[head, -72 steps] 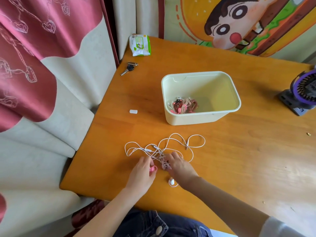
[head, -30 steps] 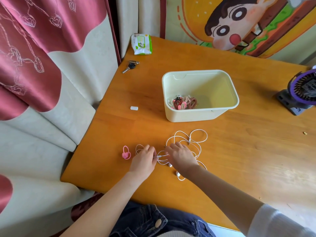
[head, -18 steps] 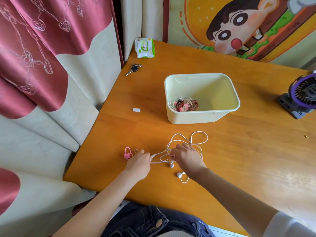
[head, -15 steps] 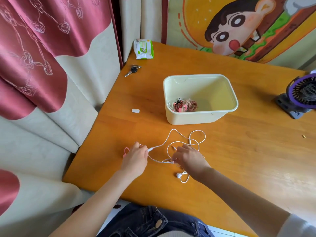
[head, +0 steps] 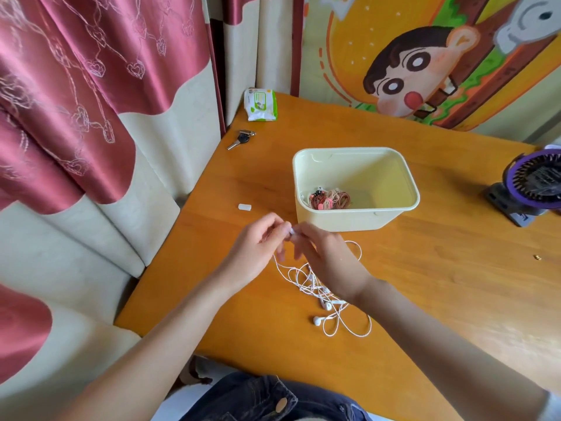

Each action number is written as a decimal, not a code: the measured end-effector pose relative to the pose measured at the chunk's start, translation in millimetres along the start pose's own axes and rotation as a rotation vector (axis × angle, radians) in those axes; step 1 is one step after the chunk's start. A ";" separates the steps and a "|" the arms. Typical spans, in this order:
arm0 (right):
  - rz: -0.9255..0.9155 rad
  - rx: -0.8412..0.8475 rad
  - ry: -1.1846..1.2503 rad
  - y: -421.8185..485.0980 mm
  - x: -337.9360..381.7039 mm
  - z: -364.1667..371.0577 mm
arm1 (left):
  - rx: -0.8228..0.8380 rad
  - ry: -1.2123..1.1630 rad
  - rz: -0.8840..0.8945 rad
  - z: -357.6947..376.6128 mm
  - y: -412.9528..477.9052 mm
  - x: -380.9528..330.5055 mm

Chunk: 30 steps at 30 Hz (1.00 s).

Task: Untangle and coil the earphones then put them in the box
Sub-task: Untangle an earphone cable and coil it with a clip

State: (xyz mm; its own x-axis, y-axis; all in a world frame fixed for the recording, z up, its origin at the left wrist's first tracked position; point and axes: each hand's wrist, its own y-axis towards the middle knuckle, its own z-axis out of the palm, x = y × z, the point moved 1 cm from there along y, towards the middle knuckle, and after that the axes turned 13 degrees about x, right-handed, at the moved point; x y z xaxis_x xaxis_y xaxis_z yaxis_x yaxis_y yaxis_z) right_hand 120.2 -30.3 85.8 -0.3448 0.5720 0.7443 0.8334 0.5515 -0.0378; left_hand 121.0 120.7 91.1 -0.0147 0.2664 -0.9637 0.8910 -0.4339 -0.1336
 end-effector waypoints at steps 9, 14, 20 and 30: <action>0.142 -0.331 0.425 3.2 0.6 -34.4 | 0.002 -0.192 -0.202 -15.2 -17.3 40.2; 0.069 -0.567 0.711 10.8 15.5 -61.1 | 0.023 -0.041 -0.320 -3.4 -23.2 68.7; 0.210 -0.314 0.498 8.2 1.7 -28.7 | -0.041 -0.151 -0.181 2.3 -9.0 37.8; 0.303 -0.006 0.325 7.5 -0.4 7.0 | -0.009 0.093 -0.056 8.3 -1.3 8.3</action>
State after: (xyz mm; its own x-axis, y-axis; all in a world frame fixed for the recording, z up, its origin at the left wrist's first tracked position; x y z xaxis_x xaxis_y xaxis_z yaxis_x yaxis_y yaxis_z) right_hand 123.5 -22.2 80.6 0.0679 0.4863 0.8712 0.8787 0.3843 -0.2830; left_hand 116.0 116.3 81.3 -0.0230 0.3688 -0.9292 0.8941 -0.4082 -0.1842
